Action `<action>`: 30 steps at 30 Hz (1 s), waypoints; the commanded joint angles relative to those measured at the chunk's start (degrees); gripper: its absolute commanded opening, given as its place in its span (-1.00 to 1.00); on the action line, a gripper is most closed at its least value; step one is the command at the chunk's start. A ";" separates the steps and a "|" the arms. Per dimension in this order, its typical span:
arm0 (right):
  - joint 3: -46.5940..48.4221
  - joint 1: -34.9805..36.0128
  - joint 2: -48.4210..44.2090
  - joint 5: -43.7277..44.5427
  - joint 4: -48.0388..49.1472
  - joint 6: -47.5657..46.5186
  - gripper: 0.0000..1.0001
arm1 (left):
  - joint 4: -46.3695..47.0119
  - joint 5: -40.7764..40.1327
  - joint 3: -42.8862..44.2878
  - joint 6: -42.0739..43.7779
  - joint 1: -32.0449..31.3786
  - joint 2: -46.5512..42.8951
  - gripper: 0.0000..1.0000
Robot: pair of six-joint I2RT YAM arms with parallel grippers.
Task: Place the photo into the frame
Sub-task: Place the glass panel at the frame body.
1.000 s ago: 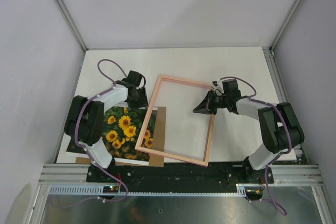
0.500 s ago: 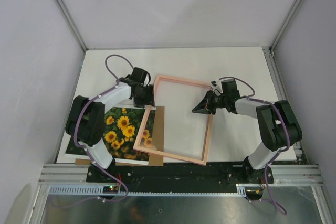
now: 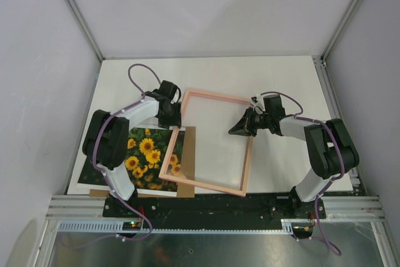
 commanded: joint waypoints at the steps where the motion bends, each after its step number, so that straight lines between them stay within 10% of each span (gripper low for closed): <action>1: 1.78 0.00 0.69 -1.21 1.86 -0.39 -1.00 | -0.36 -2.24 2.14 1.35 -0.15 0.65 0.08; 15: 1.74 -0.19 1.01 -1.06 2.48 0.17 -0.99 | -0.76 -4.13 2.53 0.62 -0.22 2.63 -0.01; 30: 1.73 -2.43 -0.03 -0.78 1.00 0.16 -0.09 | -1.82 -6.86 3.05 -0.35 -0.32 4.83 -0.03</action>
